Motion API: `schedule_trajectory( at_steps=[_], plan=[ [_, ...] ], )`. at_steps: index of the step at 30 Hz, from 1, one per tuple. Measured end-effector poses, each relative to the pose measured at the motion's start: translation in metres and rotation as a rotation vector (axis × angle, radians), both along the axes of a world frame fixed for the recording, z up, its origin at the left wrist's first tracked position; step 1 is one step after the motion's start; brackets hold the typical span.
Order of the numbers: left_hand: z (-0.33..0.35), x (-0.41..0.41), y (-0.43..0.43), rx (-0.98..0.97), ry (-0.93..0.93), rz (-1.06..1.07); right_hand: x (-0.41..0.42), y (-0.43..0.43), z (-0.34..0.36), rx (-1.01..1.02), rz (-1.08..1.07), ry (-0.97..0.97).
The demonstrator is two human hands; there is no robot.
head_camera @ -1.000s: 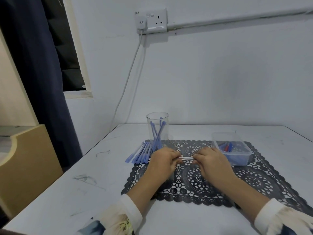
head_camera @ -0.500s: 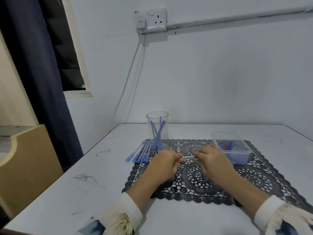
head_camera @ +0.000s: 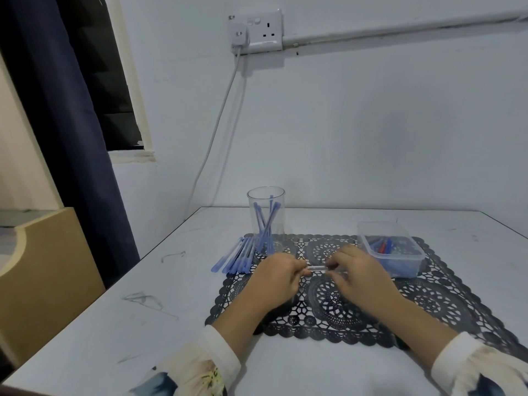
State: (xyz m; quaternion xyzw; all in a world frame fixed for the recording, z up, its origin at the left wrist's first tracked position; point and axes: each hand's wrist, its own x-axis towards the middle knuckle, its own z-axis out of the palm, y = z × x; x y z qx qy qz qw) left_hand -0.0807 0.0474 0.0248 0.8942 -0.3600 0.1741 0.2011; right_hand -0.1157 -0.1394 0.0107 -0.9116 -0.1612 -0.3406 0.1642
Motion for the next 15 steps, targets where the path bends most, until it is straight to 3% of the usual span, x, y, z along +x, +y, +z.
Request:
schedule_trajectory(
  at_steps=[15],
  plan=[
    [0.0033, -0.0018, 0.0007, 0.022, 0.039, -0.011, 0.0052, -0.0001, -0.0057, 0.041, 0.035, 0.055]
  ],
)
